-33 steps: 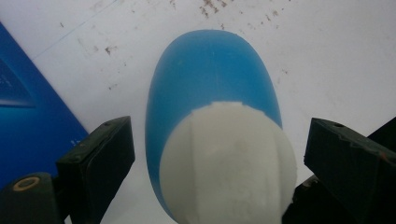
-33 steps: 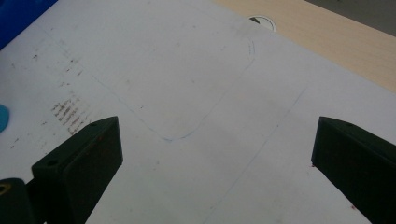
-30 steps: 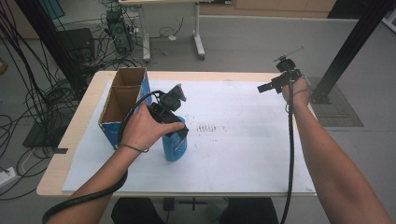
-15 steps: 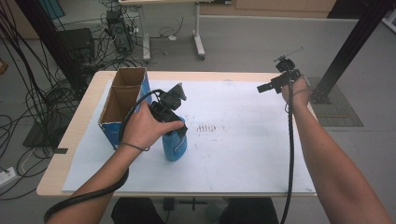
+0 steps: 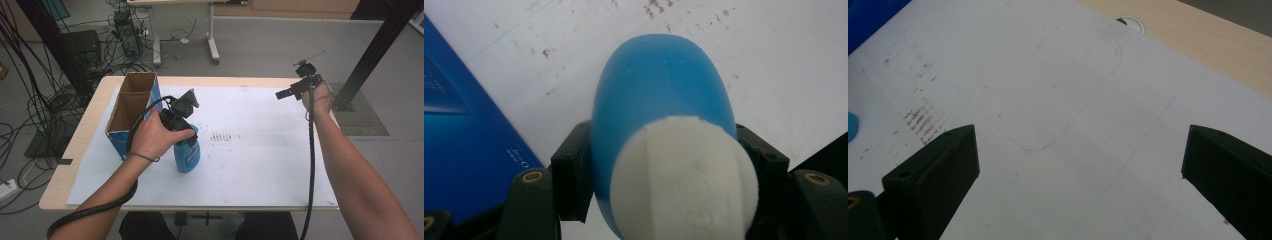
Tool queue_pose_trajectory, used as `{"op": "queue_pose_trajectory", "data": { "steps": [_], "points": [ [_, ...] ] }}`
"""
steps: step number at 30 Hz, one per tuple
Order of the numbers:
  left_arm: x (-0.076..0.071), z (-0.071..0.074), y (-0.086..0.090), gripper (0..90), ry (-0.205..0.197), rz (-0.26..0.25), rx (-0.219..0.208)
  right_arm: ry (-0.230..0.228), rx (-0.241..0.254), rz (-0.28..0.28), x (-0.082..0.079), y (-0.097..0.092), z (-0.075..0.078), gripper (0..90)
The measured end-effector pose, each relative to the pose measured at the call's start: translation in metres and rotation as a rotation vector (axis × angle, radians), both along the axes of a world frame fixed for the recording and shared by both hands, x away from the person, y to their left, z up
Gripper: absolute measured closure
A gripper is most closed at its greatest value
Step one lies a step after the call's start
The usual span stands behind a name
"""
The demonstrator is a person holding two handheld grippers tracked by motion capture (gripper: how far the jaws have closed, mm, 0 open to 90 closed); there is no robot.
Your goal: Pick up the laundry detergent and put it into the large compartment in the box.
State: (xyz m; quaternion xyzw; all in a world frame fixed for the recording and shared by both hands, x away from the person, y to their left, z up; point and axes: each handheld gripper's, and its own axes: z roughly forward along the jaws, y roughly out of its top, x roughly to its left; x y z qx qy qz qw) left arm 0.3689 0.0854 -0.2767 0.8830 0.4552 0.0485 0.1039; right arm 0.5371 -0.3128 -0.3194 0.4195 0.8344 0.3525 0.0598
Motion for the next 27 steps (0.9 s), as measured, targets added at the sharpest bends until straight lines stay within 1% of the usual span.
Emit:
{"op": "queue_pose_trajectory", "data": {
  "steps": [4, 13, 24, 27],
  "points": [
    [-0.0003, 0.0003, -0.0004, 37.2, 0.000, -0.001, 0.006, 0.001, -0.001, 0.000, 0.0003, 0.0005, -0.0006, 1.8],
    [-0.0006, 0.0001, -0.0001, 37.3, -0.002, 0.003, 0.003, 0.004, -0.001, 0.000, 0.0008, 0.0014, -0.0011, 1.8],
    [-0.0012, 0.0001, -0.0002, 37.2, -0.011, -0.005, 0.008, 0.003, 0.001, 0.000, 0.0007, 0.0014, -0.0011, 1.8],
    [-0.0019, -0.0002, 0.0002, 37.2, -0.017, -0.004, 0.003, 0.004, 0.001, 0.000, 0.0008, 0.0015, -0.0012, 1.8]
  ]
}}
